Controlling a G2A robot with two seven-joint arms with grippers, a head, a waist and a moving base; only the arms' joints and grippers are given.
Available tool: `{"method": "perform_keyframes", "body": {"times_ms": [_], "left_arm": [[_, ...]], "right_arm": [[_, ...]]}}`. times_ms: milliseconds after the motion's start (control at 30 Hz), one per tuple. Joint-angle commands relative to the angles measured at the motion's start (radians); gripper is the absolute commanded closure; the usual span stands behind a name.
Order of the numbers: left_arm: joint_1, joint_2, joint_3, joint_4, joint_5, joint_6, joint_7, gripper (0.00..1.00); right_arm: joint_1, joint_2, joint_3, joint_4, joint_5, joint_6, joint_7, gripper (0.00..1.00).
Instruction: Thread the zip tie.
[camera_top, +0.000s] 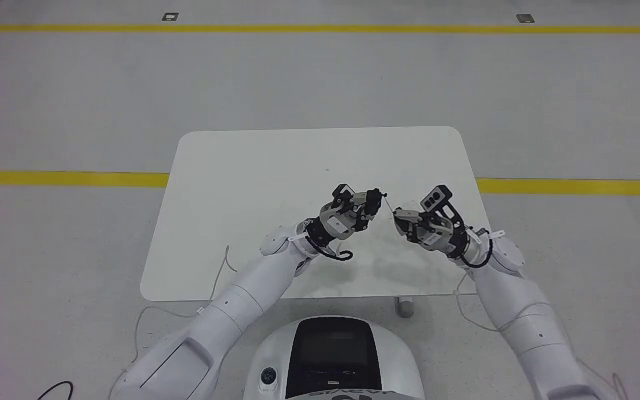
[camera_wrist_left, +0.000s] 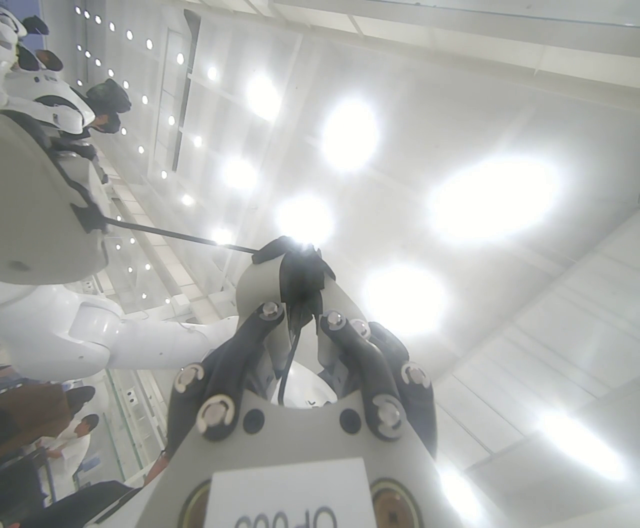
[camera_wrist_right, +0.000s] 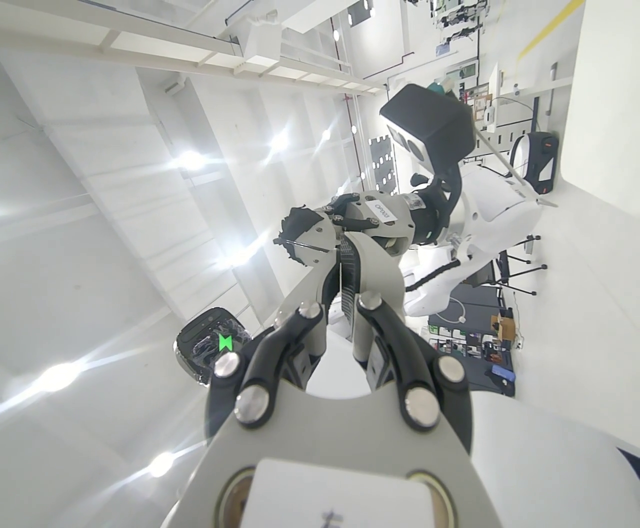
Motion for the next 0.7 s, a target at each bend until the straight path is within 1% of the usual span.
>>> {"method": "perform_keyframes", "body": {"times_ms": [0,133,167,200,233,333,567,667], "left_arm": [[0.0,0.0,0.0,0.0,0.0,0.0,0.0,1.0],[0.0,0.0,0.0,0.0,0.0,0.0,0.0,1.0],[0.0,0.0,0.0,0.0,0.0,0.0,0.0,1.0],[0.0,0.0,0.0,0.0,0.0,0.0,0.0,1.0],[0.0,0.0,0.0,0.0,0.0,0.0,0.0,1.0],[0.0,0.0,0.0,0.0,0.0,0.0,0.0,1.0],[0.0,0.0,0.0,0.0,0.0,0.0,0.0,1.0],[0.015,0.004,-0.01,-0.032,0.01,0.007,0.04,1.0]], "right_arm": [[-0.003,0.001,0.002,0.001,0.0,-0.001,0.0,1.0],[-0.01,0.002,0.009,0.005,0.004,-0.002,-0.002,1.0],[-0.013,0.002,0.012,0.006,0.009,-0.003,-0.004,0.89],[-0.015,0.002,0.016,0.01,0.017,-0.004,-0.008,0.5],[-0.018,0.002,0.019,0.013,0.029,-0.003,-0.013,0.0],[-0.025,0.001,0.029,0.021,0.068,-0.001,-0.022,0.0],[-0.025,0.001,0.029,0.021,0.068,-0.001,-0.022,0.0],[-0.04,0.001,0.043,-0.01,0.074,-0.019,-0.054,0.0]]}}
